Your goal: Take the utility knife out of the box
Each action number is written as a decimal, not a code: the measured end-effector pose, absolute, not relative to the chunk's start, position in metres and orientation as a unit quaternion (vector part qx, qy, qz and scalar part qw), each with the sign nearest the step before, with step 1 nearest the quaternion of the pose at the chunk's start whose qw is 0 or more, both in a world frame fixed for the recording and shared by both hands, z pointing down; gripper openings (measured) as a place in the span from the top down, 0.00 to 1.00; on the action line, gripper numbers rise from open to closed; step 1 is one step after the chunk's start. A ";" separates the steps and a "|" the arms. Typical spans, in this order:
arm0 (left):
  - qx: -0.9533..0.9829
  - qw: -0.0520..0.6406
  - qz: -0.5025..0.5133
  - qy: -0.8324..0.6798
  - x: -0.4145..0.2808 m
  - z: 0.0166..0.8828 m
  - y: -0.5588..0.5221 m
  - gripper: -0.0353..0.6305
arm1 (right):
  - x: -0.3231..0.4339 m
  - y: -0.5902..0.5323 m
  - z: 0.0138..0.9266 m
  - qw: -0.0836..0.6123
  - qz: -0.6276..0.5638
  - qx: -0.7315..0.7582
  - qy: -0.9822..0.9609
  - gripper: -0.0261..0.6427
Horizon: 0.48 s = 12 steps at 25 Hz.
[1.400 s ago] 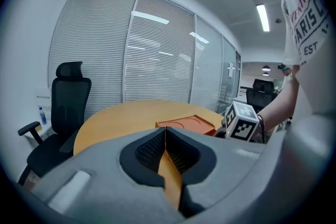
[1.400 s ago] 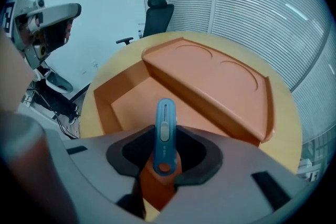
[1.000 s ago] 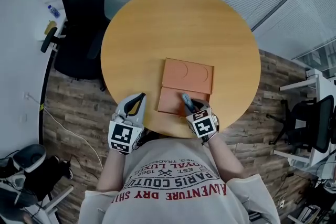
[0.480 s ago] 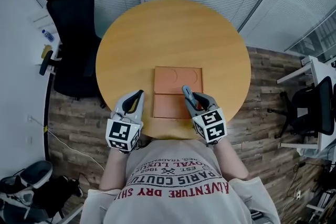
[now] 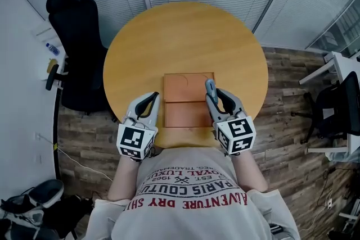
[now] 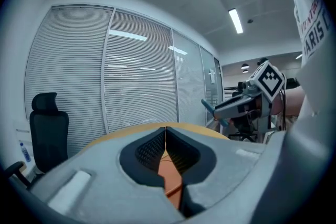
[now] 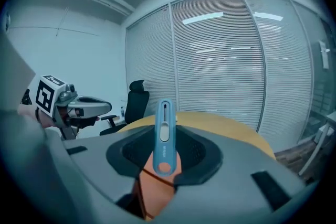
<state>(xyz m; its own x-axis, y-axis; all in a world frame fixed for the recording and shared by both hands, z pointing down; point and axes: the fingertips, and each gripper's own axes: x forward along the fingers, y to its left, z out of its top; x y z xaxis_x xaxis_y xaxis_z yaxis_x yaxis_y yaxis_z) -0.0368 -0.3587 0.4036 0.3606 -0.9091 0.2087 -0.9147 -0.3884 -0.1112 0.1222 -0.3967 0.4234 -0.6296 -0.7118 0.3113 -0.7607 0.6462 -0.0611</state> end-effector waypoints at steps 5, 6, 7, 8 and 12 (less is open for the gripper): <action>0.828 0.010 0.117 -0.548 -0.031 0.403 -0.360 0.93 | 0.131 -0.400 0.422 0.114 0.105 0.424 -0.892 0.76; 0.829 0.010 0.117 -0.547 -0.030 0.403 -0.361 0.93 | 0.132 -0.401 0.424 0.115 0.108 0.427 -0.890 0.76; 0.828 0.011 0.117 -0.548 -0.029 0.404 -0.362 0.93 | 0.134 -0.402 0.425 0.119 0.109 0.429 -0.889 0.76; 0.828 0.012 0.116 -0.548 -0.028 0.404 -0.362 0.93 | 0.135 -0.402 0.427 0.122 0.109 0.429 -0.888 0.76; 0.830 0.012 0.115 -0.546 -0.024 0.399 -0.361 0.93 | 0.133 -0.401 0.426 0.126 0.105 0.426 -0.890 0.76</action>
<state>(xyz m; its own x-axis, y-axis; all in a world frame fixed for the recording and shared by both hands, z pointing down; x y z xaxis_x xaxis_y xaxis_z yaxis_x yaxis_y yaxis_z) -0.0239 -0.3614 0.3995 0.3779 -0.9033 0.2032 -0.9086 -0.4040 -0.1060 0.1330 -0.4014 0.4264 -0.6060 -0.7312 0.3134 -0.7839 0.6159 -0.0788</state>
